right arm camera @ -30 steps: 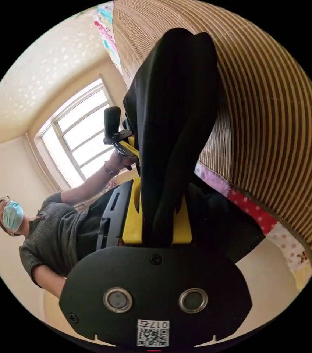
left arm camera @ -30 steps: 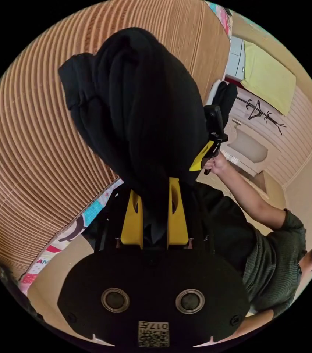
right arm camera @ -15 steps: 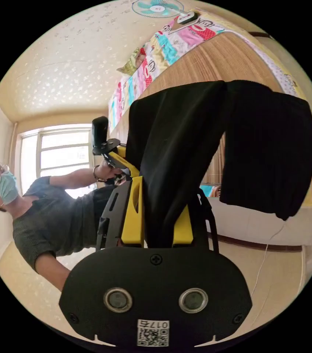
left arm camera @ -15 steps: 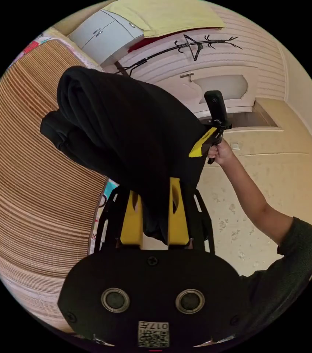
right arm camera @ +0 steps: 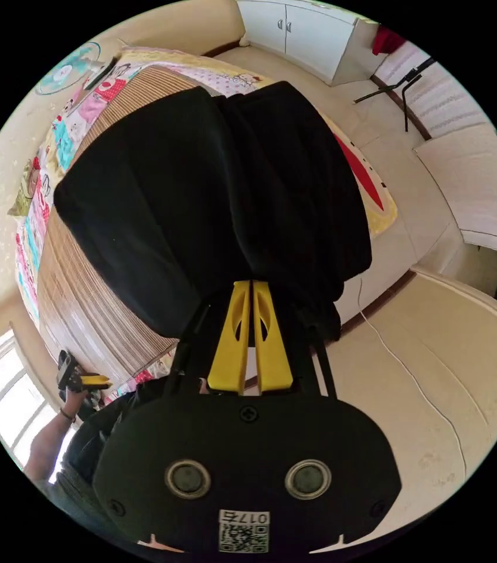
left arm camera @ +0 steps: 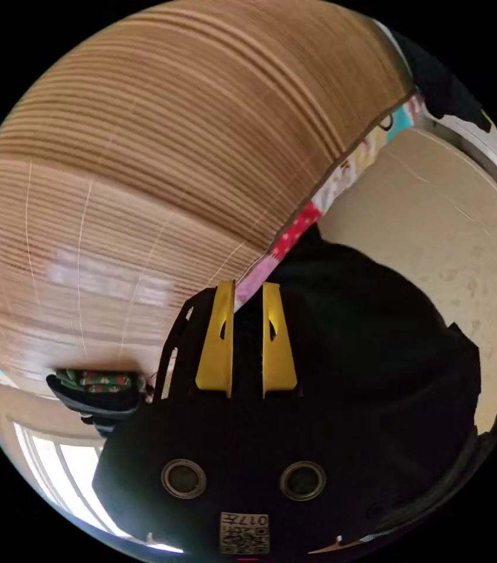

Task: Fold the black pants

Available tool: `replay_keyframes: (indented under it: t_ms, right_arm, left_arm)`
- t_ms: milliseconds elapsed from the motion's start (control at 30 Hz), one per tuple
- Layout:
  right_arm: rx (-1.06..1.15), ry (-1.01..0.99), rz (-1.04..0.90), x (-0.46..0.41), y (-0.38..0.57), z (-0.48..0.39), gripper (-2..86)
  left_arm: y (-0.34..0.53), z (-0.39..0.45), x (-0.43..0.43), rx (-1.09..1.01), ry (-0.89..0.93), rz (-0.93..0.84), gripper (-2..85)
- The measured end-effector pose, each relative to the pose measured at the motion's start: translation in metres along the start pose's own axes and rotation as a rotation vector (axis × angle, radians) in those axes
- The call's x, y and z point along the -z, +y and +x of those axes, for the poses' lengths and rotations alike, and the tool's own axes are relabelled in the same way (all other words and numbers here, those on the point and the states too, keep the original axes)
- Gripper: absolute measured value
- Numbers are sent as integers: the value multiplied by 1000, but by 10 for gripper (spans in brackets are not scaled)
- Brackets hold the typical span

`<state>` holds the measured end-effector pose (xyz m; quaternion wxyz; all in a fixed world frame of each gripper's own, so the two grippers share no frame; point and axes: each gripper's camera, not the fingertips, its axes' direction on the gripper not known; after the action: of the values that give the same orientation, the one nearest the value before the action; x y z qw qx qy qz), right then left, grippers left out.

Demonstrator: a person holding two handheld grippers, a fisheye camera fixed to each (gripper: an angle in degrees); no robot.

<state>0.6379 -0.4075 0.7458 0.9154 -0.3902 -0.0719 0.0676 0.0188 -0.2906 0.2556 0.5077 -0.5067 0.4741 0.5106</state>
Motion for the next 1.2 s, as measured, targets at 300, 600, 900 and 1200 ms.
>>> replay_keyframes:
  t_ms: [300,600,900,1200]
  right_arm:
    - [-125,41,-109,21,-39,-86,3]
    - [-190,96,23,51,11,-164,7]
    - [-97,25,234,97,20,-225,57]
    - [141,-189,243,122,-16,-209,125]
  left_arm:
    - [231,-166,-153,693,808,348,75]
    - [249,-110,-266,808,1346,705,65]
    - [221,-110,-252,702,1154,677,66]
    - [87,-82,-72,124,615,470,66]
